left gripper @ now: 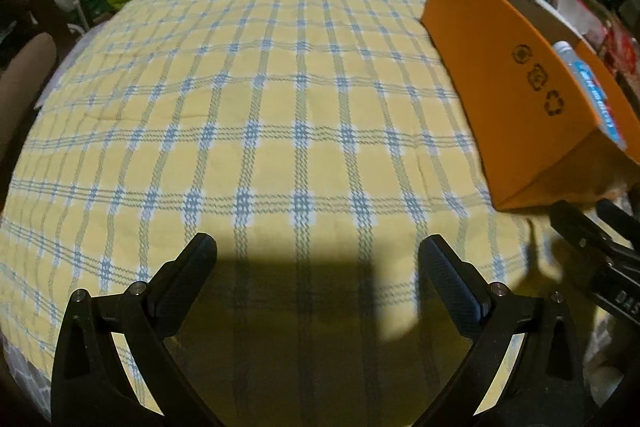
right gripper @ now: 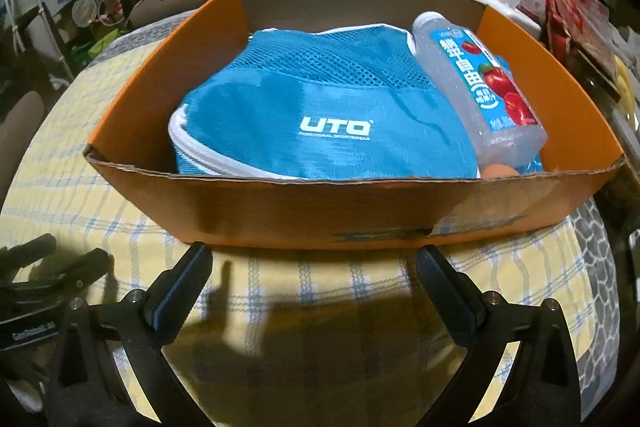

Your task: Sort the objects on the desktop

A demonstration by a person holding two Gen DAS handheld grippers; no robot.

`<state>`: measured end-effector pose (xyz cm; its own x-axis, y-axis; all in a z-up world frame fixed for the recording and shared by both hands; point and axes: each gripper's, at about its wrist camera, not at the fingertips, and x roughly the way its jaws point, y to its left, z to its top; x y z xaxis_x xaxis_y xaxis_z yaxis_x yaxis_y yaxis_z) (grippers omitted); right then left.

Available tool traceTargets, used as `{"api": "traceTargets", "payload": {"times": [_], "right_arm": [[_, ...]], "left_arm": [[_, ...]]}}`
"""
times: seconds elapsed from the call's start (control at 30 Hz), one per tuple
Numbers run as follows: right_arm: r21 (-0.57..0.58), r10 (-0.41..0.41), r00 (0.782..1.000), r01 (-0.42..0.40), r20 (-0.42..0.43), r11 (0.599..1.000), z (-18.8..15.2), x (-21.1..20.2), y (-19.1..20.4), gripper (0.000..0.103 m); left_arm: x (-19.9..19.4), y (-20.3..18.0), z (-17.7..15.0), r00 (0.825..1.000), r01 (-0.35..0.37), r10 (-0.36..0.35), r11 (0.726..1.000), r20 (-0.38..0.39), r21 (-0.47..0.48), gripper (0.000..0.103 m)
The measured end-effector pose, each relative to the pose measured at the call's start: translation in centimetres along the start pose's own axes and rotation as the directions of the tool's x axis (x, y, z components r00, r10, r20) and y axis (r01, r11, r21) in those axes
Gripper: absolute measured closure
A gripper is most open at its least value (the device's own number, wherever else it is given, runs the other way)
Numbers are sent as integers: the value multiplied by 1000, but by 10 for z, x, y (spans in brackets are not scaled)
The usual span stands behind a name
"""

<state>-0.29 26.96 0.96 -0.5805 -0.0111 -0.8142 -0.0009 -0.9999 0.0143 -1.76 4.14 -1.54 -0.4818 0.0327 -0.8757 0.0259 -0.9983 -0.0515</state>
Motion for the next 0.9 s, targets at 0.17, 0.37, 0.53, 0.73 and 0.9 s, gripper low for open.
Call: {"api": "traceTargets", "payload": {"times": [0.17, 0.37, 0.53, 0.73, 0.9], "right_arm": [[-33, -38, 999, 38, 10, 999, 0, 3, 4, 0], [24, -19, 1000, 19, -19, 1000, -2, 13, -10, 0], [39, -3, 999, 5, -44, 999, -7, 19, -14, 0], [-11, -17, 1000, 16, -25, 1000, -12, 20, -8, 0], [-29, -18, 1000, 18, 1, 999, -15, 19, -9, 0]], "left_arm": [[6, -4, 5, 999, -31, 31, 999, -7, -15, 0], [9, -5, 4, 999, -42, 43, 999, 22, -8, 0], [7, -5, -1, 998, -45, 45, 999, 49, -4, 0], [0, -4, -13, 994, -47, 47, 999, 96, -3, 0], [-2, -6, -16, 992, -64, 65, 998, 111, -11, 0]]}}
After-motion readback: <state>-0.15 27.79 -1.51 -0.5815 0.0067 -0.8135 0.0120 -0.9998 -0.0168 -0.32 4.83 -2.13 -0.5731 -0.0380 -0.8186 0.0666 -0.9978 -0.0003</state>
